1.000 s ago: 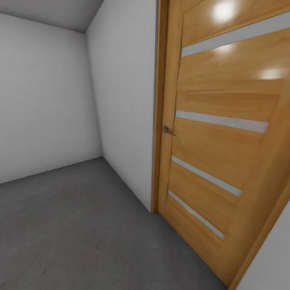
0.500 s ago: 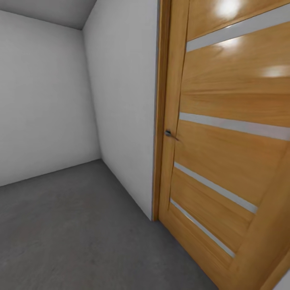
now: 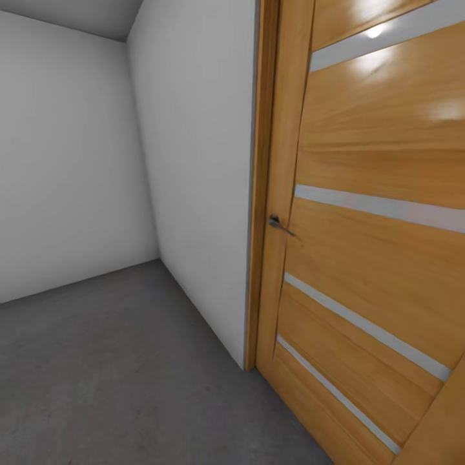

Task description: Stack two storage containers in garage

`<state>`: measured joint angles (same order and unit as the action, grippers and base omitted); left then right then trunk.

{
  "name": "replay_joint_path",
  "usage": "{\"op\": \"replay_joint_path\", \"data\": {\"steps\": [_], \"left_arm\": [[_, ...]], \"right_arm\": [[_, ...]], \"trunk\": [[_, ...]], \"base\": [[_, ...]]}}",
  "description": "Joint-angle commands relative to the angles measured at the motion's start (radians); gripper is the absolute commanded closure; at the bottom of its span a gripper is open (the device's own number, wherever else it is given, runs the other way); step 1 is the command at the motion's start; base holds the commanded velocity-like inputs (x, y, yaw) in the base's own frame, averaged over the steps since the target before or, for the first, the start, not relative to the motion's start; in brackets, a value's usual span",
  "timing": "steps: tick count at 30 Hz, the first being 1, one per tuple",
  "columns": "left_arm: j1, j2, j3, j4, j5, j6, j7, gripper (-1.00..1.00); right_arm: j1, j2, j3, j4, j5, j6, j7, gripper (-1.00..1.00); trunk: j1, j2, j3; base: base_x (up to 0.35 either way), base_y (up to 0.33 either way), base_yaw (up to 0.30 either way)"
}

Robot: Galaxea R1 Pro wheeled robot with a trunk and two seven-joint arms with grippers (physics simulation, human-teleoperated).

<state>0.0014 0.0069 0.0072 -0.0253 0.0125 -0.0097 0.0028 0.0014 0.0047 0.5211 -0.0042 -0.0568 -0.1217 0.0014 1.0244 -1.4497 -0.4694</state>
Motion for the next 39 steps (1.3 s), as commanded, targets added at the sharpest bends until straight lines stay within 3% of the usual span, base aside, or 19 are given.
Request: {"op": "replay_joint_path", "data": {"steps": [1, 15, 26, 39], "left_arm": [[0.000, 0.000, 0.000, -0.001, 0.001, -0.001, 0.000, -1.00], [0.000, 0.001, 0.000, -0.001, 0.001, -0.001, 0.000, -1.00], [0.000, 0.000, 0.000, -0.001, 0.001, -0.001, 0.000, -1.00], [0.000, 0.001, 0.000, -0.001, 0.001, -0.001, 0.000, -1.00]], "right_arm": [[0.000, 0.000, 0.005, 0.000, -0.006, -0.003, 0.000, -1.00], [0.000, 0.000, 0.005, 0.000, -0.008, -0.003, 0.000, -1.00], [0.000, -0.002, 0.006, 0.000, -0.040, -0.003, 0.000, -1.00], [0.000, -0.003, 0.007, 0.000, -0.044, -0.003, 0.000, -1.00]], "trunk": [[0.001, 0.000, -0.001], [0.001, 0.000, -0.001], [0.001, 0.000, -0.001], [0.001, 0.000, -0.001]], "base": [[0.322, 0.000, 0.000], [0.302, 0.065, -0.001], [0.032, 0.005, -0.185], [0.000, 0.000, -0.245]]}}
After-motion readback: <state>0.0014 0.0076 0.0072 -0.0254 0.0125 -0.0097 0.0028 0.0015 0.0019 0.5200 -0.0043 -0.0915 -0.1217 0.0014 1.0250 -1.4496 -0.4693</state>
